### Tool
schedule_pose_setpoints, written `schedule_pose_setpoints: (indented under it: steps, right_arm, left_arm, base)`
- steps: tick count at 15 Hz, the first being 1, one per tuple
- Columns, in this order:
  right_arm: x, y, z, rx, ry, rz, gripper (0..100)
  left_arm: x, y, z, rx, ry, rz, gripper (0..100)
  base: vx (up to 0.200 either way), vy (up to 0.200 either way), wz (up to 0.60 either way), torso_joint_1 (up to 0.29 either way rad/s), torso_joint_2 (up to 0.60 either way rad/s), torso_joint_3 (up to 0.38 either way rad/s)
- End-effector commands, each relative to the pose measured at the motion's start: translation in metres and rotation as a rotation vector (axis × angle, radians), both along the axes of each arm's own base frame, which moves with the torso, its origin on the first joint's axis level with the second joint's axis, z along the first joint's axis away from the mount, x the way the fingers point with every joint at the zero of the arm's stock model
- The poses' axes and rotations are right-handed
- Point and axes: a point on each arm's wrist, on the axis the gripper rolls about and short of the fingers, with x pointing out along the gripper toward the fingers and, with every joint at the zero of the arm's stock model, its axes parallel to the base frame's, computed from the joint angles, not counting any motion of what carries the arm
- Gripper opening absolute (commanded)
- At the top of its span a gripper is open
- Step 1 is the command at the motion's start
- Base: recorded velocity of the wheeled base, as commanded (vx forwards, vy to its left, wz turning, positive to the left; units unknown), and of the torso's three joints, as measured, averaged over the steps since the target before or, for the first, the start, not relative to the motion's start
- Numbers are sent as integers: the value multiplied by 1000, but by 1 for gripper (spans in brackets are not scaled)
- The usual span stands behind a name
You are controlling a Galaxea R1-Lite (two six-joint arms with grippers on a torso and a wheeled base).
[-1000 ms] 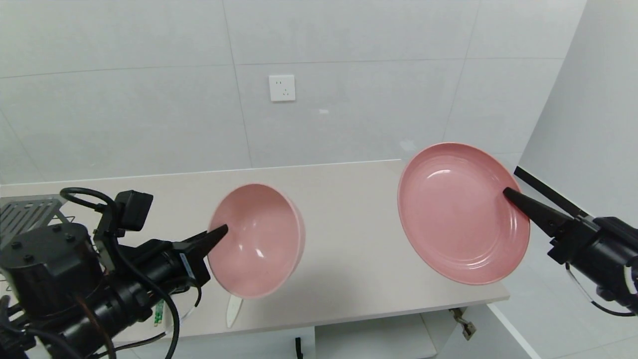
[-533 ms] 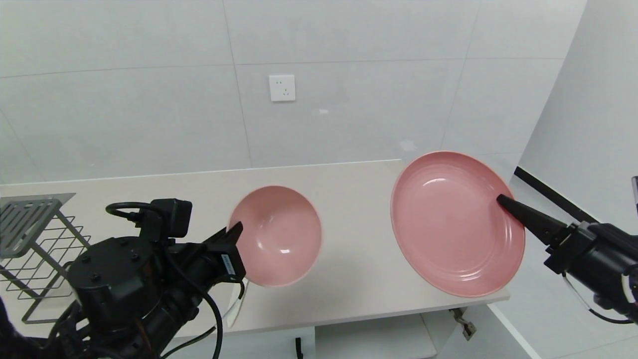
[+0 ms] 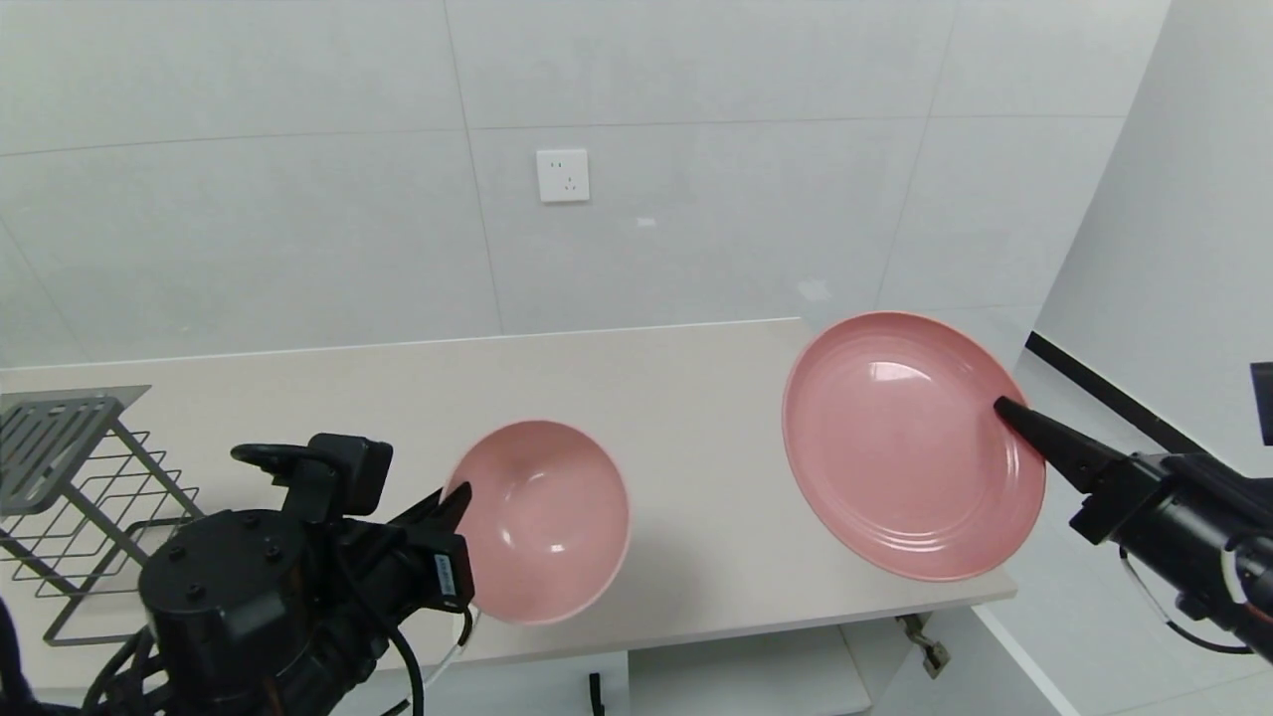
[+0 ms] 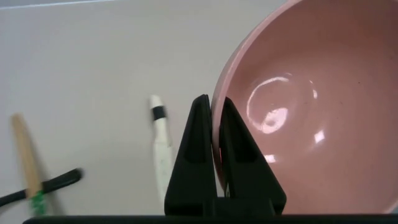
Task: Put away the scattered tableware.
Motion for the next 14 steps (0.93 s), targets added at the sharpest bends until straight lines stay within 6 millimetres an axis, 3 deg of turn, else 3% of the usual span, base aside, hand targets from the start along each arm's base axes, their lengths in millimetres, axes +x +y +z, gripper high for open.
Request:
schedule_pose_setpoints:
  steps: [1,5,14]
  right_arm:
    - [-2,4,-4,-11,21,19,0]
    - [-11,8,-7,-12,34,53,0]
    - [-13,7,-3,-10,9,56,0]
  left_arm:
    - [-5,7,-9,70,29,52,0]
    - [-8,11,-23,119,82,86,0]
    - [-8,7,-27,109,40,71,0]
  base:
    - [0,0,0,0,0,0]
    - [0,0,0,0,0,0]
    - [0,0,0,0,0,0]
